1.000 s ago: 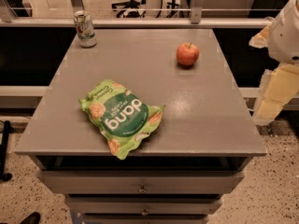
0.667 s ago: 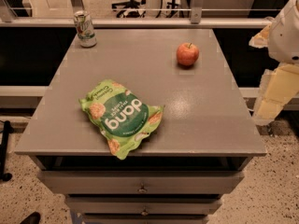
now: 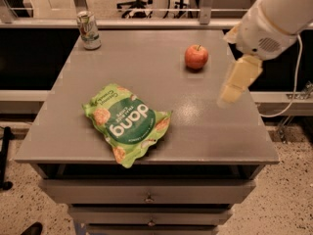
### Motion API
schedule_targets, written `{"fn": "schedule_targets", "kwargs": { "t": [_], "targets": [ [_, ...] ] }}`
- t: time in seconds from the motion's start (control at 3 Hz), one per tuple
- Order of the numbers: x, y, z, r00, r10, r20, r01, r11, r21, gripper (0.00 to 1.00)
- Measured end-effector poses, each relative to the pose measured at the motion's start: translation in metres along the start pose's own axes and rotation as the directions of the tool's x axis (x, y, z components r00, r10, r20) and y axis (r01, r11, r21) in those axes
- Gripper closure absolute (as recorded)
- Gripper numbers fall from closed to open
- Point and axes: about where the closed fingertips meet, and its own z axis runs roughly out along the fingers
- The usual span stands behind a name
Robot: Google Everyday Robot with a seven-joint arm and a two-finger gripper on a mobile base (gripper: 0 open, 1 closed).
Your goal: Move 7up can near green rice chip bag
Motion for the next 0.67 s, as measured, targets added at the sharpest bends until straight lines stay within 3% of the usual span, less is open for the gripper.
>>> {"fn": "schedule_targets", "kwargs": {
  "t": [0.33, 0.67],
  "targets": [
    [-0.051, -0.045, 0.040, 0.989, 0.046, 0.141, -0.046, 0.9990, -0.003, 0.00],
    [-0.112, -0.082, 0.066, 0.962, 0.097, 0.254, -0.095, 0.9953, -0.020, 0.00]
  ]
}}
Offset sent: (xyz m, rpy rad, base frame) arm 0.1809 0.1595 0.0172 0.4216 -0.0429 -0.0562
